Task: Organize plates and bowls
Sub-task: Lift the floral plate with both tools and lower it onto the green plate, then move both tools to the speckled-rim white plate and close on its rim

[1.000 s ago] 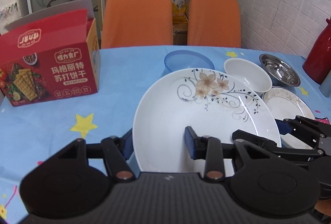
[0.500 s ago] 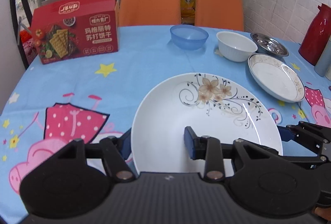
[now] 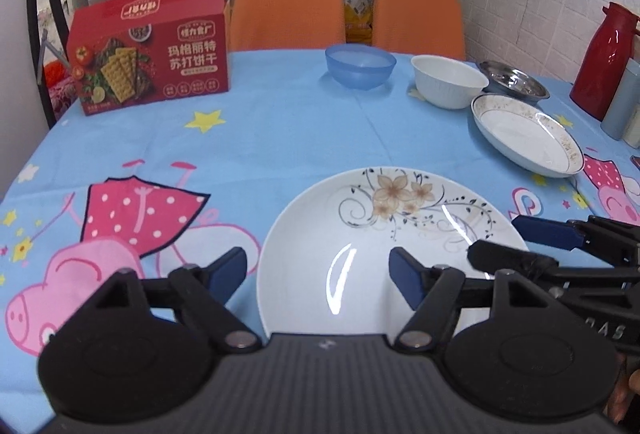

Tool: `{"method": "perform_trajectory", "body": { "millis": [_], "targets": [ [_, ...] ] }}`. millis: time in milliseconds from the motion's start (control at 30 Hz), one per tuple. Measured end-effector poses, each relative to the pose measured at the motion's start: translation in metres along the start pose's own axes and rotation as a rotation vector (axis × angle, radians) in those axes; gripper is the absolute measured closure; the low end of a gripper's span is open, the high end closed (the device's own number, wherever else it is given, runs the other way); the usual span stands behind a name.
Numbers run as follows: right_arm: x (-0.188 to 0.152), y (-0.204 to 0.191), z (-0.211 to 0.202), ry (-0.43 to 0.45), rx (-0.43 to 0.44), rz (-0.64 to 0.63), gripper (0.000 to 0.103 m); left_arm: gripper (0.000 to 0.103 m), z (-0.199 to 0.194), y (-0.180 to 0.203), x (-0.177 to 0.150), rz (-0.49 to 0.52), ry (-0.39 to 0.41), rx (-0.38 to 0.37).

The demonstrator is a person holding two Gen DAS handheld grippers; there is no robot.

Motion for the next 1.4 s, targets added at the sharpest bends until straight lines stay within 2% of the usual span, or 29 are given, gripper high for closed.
{"method": "perform_trajectory", "body": {
  "millis": [133, 367, 667, 1067, 1400],
  "targets": [
    [0.01, 0.01, -0.014, 0.056, -0.02, 0.004, 0.0, 0.029, -0.012, 0.008, 0.01, 0.007, 0.044, 0.002],
    [-0.001, 0.037, -0.014, 0.017, -0.027, 0.07, 0.0, 0.029, -0.007, 0.042, 0.029, 0.029, 0.046, -0.011],
    [-0.003, 0.091, -0.039, 0.06, -0.107, 0.17, 0.0, 0.029, 0.001, 0.105, 0.047, 0.103, 0.048, -0.053],
    [-0.012, 0.164, -0.059, 0.091, -0.161, 0.318, 0.0, 0.028, 0.029, 0.156, 0.061, 0.178, -0.008, -0.055],
    [-0.011, 0.183, -0.057, 0.089, -0.141, 0.34, 0.0, 0.028, 0.05, 0.171, 0.067, 0.213, -0.062, -0.06]
  ]
}}
Point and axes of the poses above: each gripper's, at about its wrist camera, not at the fingertips, and z roughly the way its jaws point, y to its right, x to its top, the point moved 8 cm from there along z, roughly the way its jaws point, and after that the axes turned 7 degrees about -y, right-handed, at the moved point
